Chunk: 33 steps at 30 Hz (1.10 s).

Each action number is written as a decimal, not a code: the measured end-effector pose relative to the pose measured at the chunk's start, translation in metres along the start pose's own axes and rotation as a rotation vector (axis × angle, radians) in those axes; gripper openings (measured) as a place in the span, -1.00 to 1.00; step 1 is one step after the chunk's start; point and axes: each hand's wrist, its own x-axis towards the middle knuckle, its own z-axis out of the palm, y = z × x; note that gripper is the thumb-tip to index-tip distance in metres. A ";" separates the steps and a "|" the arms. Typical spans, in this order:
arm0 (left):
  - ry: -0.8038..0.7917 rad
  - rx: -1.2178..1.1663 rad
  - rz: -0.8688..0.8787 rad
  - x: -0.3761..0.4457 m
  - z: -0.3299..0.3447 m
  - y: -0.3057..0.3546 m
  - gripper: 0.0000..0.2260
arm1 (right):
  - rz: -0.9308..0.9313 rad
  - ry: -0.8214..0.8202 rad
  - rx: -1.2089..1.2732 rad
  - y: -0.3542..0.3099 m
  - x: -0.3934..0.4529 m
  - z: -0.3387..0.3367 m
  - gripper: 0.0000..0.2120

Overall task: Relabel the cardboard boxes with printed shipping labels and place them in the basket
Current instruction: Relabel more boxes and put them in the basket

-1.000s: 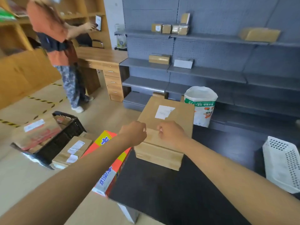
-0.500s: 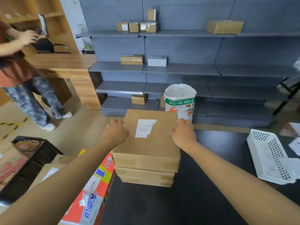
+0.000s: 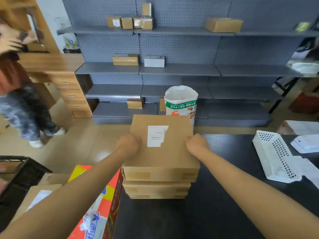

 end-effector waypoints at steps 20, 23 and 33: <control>0.014 -0.090 0.237 -0.037 0.075 0.159 -0.57 | 0.050 0.204 0.038 0.133 0.015 -0.135 -0.62; 0.011 -0.129 0.211 -0.051 0.106 0.184 -0.55 | 0.031 0.187 0.021 0.170 0.030 -0.157 -0.63; -0.054 -0.184 0.052 -0.093 0.194 0.217 -0.51 | 0.035 0.000 0.067 0.274 0.065 -0.178 -0.61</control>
